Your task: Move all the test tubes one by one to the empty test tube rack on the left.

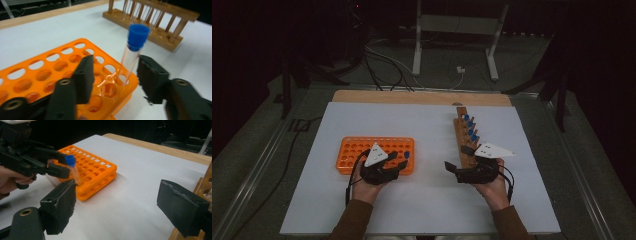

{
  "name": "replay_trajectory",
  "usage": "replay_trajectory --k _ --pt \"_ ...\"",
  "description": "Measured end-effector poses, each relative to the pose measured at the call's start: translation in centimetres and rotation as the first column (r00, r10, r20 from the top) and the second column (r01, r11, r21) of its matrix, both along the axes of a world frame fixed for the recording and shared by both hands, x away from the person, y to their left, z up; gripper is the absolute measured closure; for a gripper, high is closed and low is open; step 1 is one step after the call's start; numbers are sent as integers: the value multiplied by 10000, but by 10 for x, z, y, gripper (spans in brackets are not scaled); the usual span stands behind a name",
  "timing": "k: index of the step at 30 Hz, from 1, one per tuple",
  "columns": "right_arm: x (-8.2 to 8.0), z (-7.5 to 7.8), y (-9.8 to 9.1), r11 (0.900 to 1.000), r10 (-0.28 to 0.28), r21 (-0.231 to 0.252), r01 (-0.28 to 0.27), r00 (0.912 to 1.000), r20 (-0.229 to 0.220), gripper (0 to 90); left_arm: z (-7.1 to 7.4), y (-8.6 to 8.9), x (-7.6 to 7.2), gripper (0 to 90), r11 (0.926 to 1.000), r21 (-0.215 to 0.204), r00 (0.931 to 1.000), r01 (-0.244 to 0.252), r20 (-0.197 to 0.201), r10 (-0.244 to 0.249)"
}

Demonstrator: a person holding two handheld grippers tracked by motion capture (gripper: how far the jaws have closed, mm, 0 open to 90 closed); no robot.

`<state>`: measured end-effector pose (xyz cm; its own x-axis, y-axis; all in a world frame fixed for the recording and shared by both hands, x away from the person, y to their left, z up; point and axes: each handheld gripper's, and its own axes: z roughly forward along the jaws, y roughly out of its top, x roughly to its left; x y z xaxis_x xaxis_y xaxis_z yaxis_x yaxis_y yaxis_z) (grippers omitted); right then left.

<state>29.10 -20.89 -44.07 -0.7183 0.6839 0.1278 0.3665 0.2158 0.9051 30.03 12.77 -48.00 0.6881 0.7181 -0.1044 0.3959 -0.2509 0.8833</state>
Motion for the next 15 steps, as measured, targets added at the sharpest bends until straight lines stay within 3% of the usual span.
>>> replay_trajectory --k 2,8,15 --pt "0 1 0 10000 -43 -48 43 10000 39 155 3 5 0 394 9997 -240 10000 -34 9 34" --pt "0 3 -2 9997 -253 17 253 9995 186 153 13 12 -2 160 9994 -53 9991 -337 237 338" --pt "2 11 -5 9985 -532 -110 538 9975 470 149 17 17 -3 51 9986 -134 9983 -502 286 506"
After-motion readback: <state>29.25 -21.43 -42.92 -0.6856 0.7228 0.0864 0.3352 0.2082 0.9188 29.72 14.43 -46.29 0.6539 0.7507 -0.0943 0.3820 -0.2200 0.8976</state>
